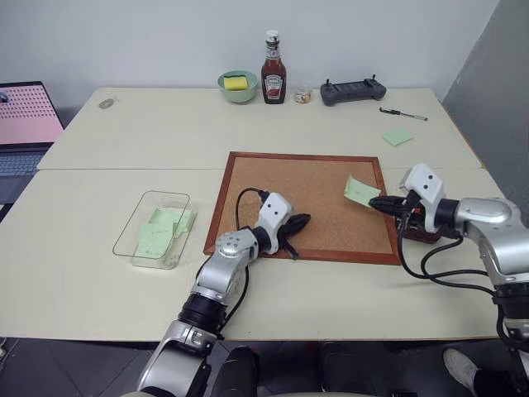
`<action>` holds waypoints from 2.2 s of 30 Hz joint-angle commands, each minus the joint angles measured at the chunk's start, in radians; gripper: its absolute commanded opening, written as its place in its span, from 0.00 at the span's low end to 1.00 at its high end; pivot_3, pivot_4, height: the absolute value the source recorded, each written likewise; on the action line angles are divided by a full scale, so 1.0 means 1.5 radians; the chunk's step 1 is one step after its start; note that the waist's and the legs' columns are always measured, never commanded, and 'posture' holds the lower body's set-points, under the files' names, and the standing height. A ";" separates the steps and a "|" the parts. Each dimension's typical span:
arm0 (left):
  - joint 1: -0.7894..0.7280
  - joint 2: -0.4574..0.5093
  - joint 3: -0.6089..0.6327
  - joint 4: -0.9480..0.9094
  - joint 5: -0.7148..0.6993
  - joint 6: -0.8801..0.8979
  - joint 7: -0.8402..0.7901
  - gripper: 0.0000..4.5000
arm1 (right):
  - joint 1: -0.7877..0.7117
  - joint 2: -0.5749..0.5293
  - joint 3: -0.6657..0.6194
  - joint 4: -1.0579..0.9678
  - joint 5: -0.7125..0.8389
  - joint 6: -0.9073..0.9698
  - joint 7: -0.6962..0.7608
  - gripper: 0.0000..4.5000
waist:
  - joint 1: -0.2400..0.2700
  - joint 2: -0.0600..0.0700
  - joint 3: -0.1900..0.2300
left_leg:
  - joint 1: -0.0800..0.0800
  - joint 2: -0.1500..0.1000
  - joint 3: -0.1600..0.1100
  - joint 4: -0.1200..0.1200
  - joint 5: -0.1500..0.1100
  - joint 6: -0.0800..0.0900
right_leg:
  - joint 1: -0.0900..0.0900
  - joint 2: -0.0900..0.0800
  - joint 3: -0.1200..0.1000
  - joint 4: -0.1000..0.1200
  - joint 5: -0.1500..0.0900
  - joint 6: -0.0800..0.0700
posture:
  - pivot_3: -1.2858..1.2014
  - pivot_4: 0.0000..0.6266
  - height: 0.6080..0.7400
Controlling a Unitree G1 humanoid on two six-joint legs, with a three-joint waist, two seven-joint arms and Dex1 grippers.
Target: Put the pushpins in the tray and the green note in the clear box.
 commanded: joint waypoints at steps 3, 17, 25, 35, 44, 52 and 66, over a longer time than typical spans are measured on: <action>0.019 0.008 0.041 -0.137 -0.067 0.112 0.011 0.35 | -0.020 0.015 -0.007 -0.020 0.002 -0.011 -0.014 0.00 | -0.001 0.000 0.000 | -0.001 0.000 0.000 0.000 0.000 0.000 | -0.001 0.000 0.000 0.000 0.000 0.000 | 0.52 0.24 1.00; -0.008 -0.049 0.054 -0.172 -0.120 0.199 0.062 0.93 | -0.023 0.044 0.001 -0.043 -0.006 -0.023 -0.031 0.00 | 0.002 -0.001 0.001 | -0.004 0.000 -0.001 0.000 0.000 0.000 | -0.002 0.000 -0.001 -0.001 0.000 0.000 | 0.52 0.24 1.00; -0.092 -0.116 0.099 -0.084 -0.164 0.232 0.098 0.98 | -0.011 0.046 0.005 -0.107 0.004 0.000 -0.035 0.00 | 0.000 -0.001 0.001 | -0.004 0.000 -0.001 0.000 0.000 0.000 | -0.002 0.000 -0.001 -0.002 0.000 0.000 | 0.52 0.24 1.00; -0.194 -0.178 0.163 0.068 -0.202 0.231 0.128 0.98 | -0.011 0.052 0.011 -0.147 0.008 0.022 -0.045 0.00 | 0.001 -0.002 0.002 | -0.005 -0.001 -0.001 0.000 0.000 0.000 | -0.003 0.000 -0.002 -0.002 0.000 0.000 | 0.52 0.24 1.00; -0.217 -0.201 0.187 0.100 -0.243 0.246 0.129 0.77 | -0.014 0.058 0.015 -0.162 0.009 0.032 -0.052 0.00 | 0.000 -0.002 0.002 | -0.007 0.000 -0.001 0.000 0.000 -0.001 | -0.005 0.000 -0.001 -0.001 0.000 0.000 | 0.52 0.24 1.00; -0.208 -0.208 0.187 0.097 -0.261 0.248 0.133 0.43 | -0.022 0.057 0.016 -0.158 0.009 0.030 -0.052 0.00 | 0.001 -0.002 0.002 | -0.007 0.000 -0.001 0.000 0.001 -0.001 | -0.005 0.000 -0.001 -0.001 0.000 0.000 | 0.52 0.24 1.00; -0.203 -0.212 0.185 0.081 -0.299 0.260 0.129 0.00 | -0.031 0.067 0.021 -0.155 0.005 0.024 -0.058 0.00 | 0.001 -0.002 0.002 | -0.007 -0.001 -0.001 0.000 0.001 -0.002 | -0.005 0.000 -0.001 -0.001 0.000 0.000 | 0.52 0.24 1.00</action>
